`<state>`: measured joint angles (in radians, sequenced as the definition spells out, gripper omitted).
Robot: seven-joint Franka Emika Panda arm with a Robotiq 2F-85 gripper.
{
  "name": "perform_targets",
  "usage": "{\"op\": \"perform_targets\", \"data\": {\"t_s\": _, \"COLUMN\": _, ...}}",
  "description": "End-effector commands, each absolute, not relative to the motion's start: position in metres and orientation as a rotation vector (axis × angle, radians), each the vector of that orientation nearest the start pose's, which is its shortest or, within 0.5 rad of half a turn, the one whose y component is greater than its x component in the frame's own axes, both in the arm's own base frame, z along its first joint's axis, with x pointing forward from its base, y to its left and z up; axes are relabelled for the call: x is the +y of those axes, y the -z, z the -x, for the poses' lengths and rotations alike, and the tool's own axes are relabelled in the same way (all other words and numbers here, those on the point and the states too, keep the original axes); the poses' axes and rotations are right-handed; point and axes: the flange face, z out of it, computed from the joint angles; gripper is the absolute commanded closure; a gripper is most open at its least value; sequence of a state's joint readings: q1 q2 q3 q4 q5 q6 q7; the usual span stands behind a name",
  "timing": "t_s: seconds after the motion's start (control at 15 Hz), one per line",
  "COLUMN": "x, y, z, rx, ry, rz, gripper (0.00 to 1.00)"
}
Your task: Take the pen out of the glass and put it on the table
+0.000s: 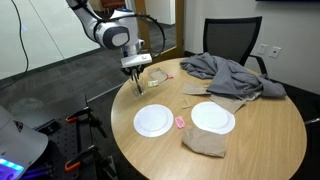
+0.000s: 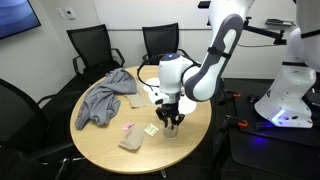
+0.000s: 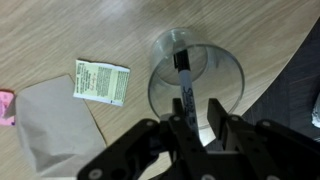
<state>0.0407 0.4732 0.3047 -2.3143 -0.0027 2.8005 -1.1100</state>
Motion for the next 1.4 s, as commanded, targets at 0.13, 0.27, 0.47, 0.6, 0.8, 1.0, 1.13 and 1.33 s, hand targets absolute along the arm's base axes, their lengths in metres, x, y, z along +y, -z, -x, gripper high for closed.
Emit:
{"op": "perform_targets", "data": {"t_s": 0.13, "x": 0.18, "y": -0.153, "z": -0.49, "rx": -1.961, "ry": 0.11, "rz": 2.29, "gripper": 1.0}}
{"op": "perform_targets", "data": {"t_s": 0.27, "x": 0.178, "y": -0.158, "z": -0.488, "rx": -1.959, "ry": 0.118, "rz": 2.301, "gripper": 0.97}}
{"op": "perform_targets", "data": {"t_s": 0.47, "x": 0.173, "y": -0.172, "z": -0.484, "rx": -1.955, "ry": 0.143, "rz": 2.328, "gripper": 0.97}}
{"op": "perform_targets", "data": {"t_s": 0.6, "x": 0.172, "y": -0.186, "z": -0.481, "rx": -1.967, "ry": 0.182, "rz": 2.331, "gripper": 0.97}}
{"op": "perform_targets", "data": {"t_s": 0.8, "x": 0.172, "y": -0.212, "z": -0.477, "rx": -1.948, "ry": 0.238, "rz": 2.348, "gripper": 0.97}}
{"op": "perform_targets", "data": {"t_s": 1.0, "x": 0.172, "y": -0.247, "z": -0.472, "rx": -1.897, "ry": 0.314, "rz": 2.397, "gripper": 0.97}}
{"op": "perform_targets", "data": {"t_s": 1.13, "x": 0.169, "y": -0.272, "z": -0.472, "rx": -1.849, "ry": 0.371, "rz": 2.446, "gripper": 0.97}}
{"op": "perform_targets", "data": {"t_s": 1.33, "x": 0.157, "y": -0.309, "z": -0.478, "rx": -1.767, "ry": 0.432, "rz": 2.547, "gripper": 0.97}}
